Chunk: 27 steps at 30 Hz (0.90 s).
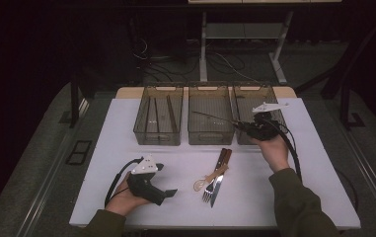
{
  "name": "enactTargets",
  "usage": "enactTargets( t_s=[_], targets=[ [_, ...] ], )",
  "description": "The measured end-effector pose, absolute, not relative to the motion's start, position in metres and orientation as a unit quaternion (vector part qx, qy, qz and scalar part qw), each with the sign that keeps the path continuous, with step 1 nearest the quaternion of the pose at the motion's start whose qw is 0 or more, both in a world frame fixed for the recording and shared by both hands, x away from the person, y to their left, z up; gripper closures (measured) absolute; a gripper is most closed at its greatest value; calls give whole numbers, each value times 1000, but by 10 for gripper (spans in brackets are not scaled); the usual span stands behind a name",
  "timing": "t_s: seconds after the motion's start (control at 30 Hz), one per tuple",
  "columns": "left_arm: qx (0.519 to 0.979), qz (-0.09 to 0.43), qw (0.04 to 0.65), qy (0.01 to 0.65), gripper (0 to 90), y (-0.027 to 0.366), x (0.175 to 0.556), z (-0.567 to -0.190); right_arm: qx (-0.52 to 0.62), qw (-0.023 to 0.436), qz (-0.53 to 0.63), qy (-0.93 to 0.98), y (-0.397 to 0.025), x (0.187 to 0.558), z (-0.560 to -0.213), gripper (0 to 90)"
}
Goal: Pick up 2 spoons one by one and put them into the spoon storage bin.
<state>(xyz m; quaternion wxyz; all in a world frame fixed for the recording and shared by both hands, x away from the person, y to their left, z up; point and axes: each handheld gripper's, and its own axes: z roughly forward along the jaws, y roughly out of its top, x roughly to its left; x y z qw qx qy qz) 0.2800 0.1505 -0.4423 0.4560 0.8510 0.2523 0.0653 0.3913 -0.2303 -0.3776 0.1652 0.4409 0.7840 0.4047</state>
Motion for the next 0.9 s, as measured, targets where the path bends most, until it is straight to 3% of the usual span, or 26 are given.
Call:
enactTargets(
  t_s=[0.47, 0.9],
  targets=[
    [851, 63, 460, 247, 0, 150, 280, -441, 457, 206, 332, 799, -203, 426, -372, 862],
    [849, 61, 463, 247, 0, 149, 280, -441, 457, 206, 325, 802, -190, 437, -369, 855]
  ],
)
